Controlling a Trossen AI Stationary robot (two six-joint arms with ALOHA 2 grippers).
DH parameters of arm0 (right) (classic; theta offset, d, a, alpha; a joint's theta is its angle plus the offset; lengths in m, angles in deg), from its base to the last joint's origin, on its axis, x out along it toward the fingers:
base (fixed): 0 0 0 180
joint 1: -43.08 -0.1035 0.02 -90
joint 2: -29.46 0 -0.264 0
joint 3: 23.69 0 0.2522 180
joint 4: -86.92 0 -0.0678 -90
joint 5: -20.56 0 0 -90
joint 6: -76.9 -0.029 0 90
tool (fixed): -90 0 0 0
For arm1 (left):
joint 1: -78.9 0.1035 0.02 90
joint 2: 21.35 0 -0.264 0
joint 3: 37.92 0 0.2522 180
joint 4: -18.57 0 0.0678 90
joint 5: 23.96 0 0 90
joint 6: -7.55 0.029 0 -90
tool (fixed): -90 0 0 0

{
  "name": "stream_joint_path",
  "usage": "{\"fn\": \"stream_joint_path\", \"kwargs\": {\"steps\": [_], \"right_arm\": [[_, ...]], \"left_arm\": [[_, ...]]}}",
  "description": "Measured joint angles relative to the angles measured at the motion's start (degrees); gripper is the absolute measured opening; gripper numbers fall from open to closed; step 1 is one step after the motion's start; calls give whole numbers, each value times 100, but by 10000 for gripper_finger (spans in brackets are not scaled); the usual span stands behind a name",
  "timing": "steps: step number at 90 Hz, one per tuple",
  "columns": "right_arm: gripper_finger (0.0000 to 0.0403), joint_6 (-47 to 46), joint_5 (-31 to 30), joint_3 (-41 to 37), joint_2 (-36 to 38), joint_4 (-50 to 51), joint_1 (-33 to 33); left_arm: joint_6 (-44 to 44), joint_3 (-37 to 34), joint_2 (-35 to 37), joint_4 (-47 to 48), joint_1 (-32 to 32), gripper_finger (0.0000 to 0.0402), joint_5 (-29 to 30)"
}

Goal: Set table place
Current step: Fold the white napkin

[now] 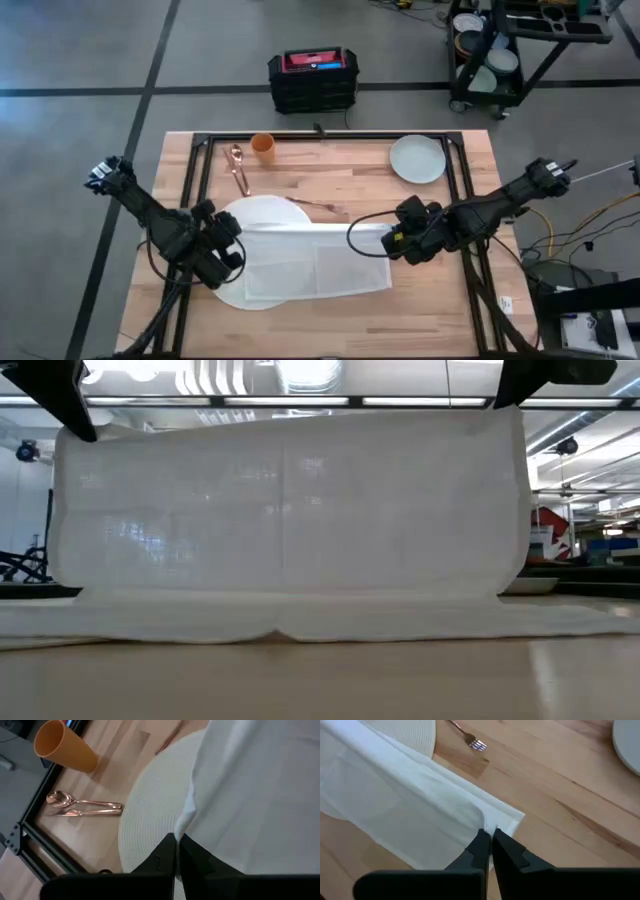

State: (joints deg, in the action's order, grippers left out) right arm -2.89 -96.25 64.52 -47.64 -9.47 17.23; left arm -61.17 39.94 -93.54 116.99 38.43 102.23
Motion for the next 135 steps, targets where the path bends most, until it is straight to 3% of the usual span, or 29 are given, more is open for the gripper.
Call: {"fn": "stream_joint_path", "kwargs": {"steps": [31, 57, 99, 135], "right_arm": [[0, -66, 222, -49, 0, 9, -28], [0, -425, 446, -534, 0, -359, -238], [0, -566, 460, -1476, 0, -1466, -269], [0, 285, 269, -1561, 42, -1409, 532]], "left_arm": [[-99, -278, -7, -707, -27, 0, -167], [-198, -761, -12, -1454, -190, 0, -364], [-232, -1159, 0, -1195, -246, 0, -700], [-233, -1126, 495, -509, -223, 0, -332]]}}
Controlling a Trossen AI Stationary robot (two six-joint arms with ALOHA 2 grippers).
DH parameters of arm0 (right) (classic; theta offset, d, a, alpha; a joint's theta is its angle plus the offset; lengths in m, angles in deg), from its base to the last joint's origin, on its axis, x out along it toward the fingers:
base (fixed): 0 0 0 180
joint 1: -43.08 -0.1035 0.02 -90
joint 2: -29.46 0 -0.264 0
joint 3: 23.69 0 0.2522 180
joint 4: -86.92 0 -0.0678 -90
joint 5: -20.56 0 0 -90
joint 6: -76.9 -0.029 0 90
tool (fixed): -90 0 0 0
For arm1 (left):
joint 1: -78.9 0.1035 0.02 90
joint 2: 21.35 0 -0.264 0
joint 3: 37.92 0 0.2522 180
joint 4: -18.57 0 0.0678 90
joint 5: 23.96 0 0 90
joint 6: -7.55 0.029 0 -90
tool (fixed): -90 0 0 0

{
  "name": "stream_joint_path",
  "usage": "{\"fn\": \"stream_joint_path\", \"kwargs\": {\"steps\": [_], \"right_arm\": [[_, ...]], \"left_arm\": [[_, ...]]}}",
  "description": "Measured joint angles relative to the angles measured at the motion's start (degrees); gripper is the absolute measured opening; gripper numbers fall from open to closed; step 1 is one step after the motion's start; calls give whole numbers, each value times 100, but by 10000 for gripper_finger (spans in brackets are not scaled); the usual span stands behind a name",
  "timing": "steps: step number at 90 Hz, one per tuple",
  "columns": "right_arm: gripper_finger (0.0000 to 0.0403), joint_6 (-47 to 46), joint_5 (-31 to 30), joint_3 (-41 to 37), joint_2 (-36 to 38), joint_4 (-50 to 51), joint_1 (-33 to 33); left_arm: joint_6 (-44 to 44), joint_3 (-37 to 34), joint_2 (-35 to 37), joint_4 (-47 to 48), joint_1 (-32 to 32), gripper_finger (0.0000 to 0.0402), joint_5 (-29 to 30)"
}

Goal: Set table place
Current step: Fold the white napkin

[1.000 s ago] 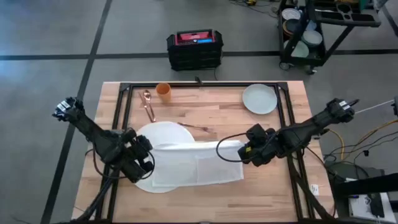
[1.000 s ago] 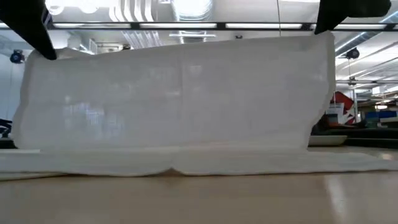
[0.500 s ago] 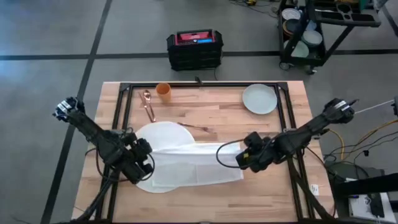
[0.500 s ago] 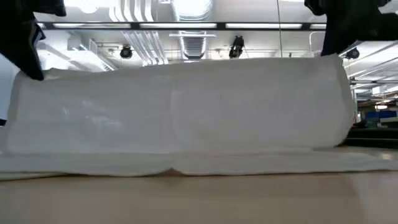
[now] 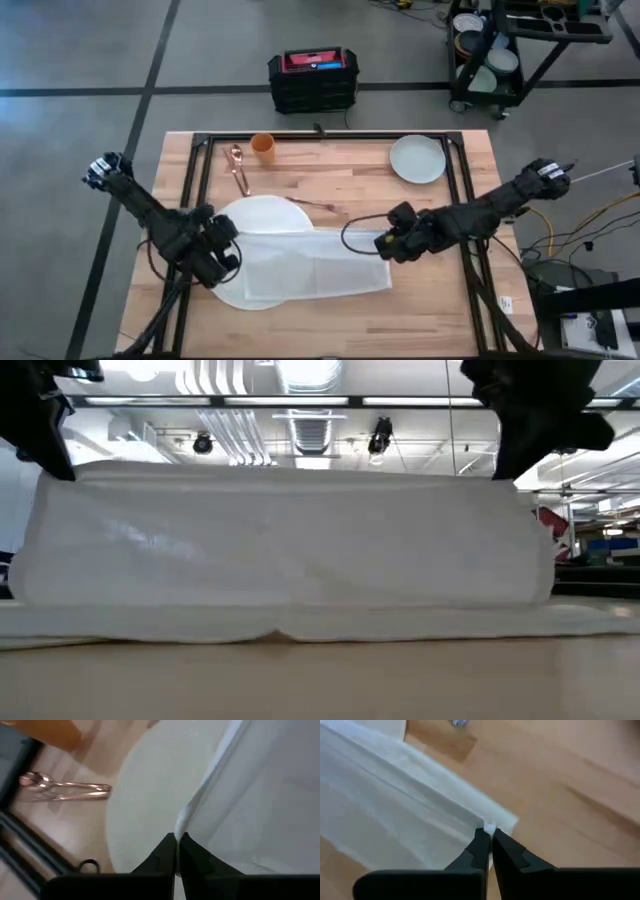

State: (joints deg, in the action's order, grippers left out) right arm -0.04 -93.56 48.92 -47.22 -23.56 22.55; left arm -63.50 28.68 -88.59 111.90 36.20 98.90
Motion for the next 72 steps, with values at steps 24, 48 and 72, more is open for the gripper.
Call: {"fn": "stream_joint_path", "kwargs": {"steps": [24, 48, 72], "right_arm": [[0, 783, -35, 4, 22, -17, 744], [1, 1659, -175, -7, 200, 222, 1680], [1, 2300, -229, -15, 621, 300, 2486]], "left_arm": [[4, 0, 307, 463, 71, 0, 467], [445, -21, 340, 874, 331, 0, 312], [312, -46, 428, 1064, 387, 0, 361]]}}
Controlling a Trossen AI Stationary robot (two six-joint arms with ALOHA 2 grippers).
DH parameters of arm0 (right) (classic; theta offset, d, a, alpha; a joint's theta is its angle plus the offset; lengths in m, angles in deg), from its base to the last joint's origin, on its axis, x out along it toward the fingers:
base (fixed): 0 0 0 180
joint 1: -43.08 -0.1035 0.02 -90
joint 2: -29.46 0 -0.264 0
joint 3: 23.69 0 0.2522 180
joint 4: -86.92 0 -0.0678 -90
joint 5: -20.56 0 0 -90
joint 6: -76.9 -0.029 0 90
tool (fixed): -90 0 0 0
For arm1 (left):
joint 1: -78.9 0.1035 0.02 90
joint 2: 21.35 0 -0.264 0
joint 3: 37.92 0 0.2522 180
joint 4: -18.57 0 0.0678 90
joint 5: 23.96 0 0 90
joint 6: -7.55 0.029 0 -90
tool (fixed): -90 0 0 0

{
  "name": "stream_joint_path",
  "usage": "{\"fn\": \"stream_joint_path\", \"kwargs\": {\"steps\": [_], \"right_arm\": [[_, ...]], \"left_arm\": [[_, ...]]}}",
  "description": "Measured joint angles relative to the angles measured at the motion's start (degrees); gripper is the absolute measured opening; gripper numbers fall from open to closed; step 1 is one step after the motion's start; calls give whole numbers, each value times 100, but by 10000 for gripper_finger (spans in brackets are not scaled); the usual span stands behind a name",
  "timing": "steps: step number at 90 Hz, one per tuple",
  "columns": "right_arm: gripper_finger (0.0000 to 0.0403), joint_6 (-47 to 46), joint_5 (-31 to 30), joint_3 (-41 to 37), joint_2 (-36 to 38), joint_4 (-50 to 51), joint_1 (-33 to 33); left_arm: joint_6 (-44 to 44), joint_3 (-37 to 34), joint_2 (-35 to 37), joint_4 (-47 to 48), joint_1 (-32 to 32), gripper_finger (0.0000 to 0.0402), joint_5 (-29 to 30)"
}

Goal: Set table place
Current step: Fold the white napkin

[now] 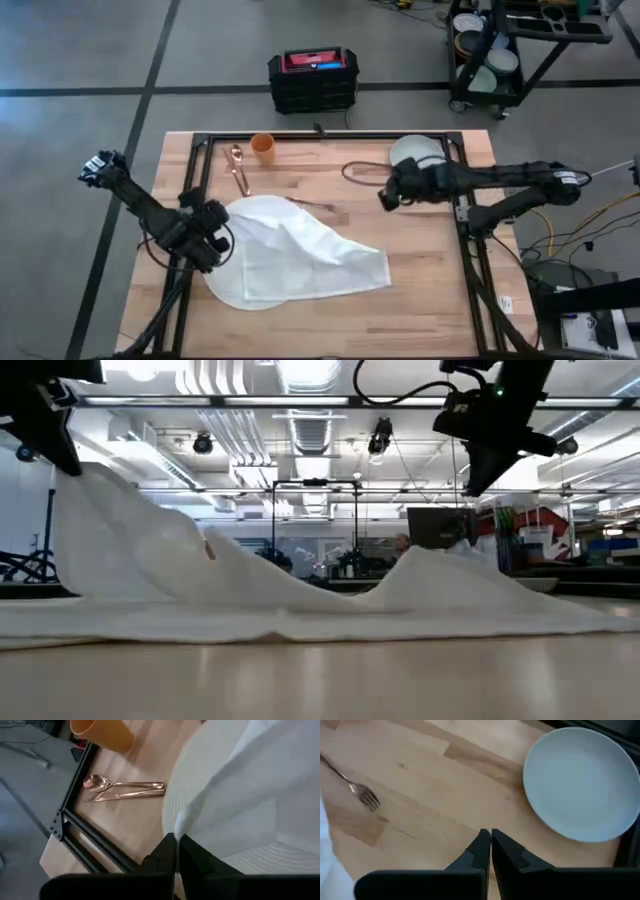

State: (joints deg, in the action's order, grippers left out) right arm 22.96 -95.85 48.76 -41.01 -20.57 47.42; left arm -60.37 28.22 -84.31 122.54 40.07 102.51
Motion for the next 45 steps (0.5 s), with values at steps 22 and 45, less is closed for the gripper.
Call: {"fn": "stream_joint_path", "kwargs": {"steps": [22, 45], "right_arm": [[0, -208, 173, 7, -6, -171, -182], [0, -49, 599, -16, -887, -2319, -333]], "left_arm": [[-128, -2, -35, -213, 0, 0, 19], [-164, -2, -181, -617, 0, 0, 52]]}}
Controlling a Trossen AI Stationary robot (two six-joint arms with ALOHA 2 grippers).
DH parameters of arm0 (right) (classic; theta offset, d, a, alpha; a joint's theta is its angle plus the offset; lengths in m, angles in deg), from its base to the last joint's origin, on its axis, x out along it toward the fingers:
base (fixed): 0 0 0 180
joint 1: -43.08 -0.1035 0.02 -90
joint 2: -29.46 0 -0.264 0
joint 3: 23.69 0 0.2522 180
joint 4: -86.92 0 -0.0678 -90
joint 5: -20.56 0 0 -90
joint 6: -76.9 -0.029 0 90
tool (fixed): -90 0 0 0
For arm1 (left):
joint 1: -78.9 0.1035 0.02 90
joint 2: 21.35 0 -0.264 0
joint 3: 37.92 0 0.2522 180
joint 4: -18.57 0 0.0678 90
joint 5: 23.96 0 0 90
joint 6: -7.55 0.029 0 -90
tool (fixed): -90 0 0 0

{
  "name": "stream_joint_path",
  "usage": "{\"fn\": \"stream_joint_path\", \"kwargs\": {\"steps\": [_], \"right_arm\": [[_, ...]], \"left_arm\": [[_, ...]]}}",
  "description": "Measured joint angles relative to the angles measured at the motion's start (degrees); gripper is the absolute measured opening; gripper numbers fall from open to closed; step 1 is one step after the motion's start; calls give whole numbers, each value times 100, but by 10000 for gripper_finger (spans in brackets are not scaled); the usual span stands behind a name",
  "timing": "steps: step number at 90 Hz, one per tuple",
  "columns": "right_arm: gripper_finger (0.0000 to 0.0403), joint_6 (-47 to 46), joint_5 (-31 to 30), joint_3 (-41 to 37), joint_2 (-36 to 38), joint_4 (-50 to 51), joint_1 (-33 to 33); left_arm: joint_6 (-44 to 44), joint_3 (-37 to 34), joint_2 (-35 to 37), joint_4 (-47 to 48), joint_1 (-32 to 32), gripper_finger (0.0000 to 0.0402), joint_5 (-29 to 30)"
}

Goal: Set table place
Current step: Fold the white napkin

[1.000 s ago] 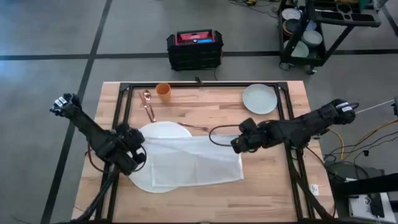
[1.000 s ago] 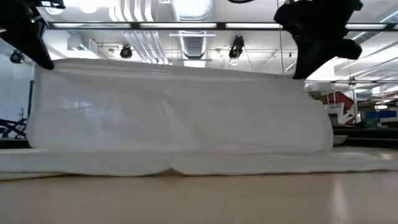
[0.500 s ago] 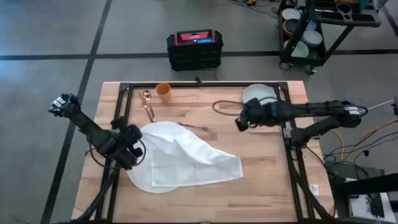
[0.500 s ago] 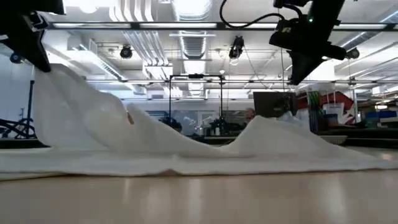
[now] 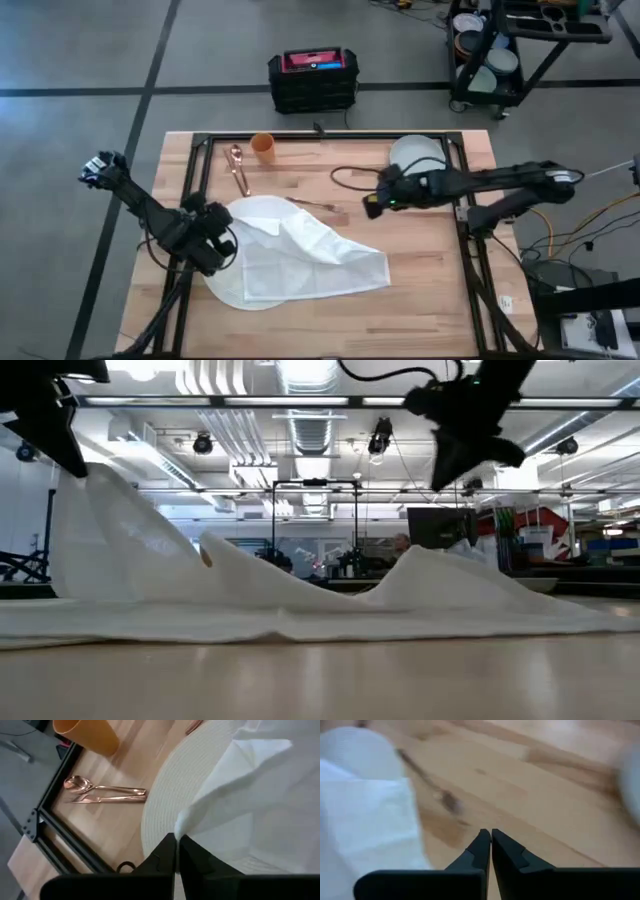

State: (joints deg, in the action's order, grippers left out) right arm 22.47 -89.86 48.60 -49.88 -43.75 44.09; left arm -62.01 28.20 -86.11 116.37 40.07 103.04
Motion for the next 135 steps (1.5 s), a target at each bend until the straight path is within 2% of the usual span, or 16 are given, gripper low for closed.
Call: {"fn": "stream_joint_path", "kwargs": {"steps": [20, 29, 37, 46, 60, 73, 93, 135], "right_arm": [[0, -105, 554, 66, -1011, -2443, 188], [10, 58, 657, 404, -1395, -2788, 256], [40, 317, 1075, 829, -1766, -2831, 385], [98, 471, 1542, 1309, -2212, -2740, 461], [195, 366, 1652, 2074, -2879, -1895, 478], [248, 239, 1849, 2657, -3394, -1161, 504], [268, -50, 2405, 3225, -4146, -1128, 592], [266, 28, 2440, 4159, -4914, -412, 789]], "left_arm": [[2, 0, -93, -51, 0, 0, -9], [2, 0, -88, -48, 0, 0, -10], [9, 0, -82, -62, 0, 0, -11], [17, 0, -71, -62, 0, 0, -11], [9, 0, -64, -94, 0, 0, -56], [7, 0, -64, -108, 0, 0, -72], [18, 0, -59, -120, 0, 0, -79], [24, 0, -5, -142, 0, 0, -35]]}}
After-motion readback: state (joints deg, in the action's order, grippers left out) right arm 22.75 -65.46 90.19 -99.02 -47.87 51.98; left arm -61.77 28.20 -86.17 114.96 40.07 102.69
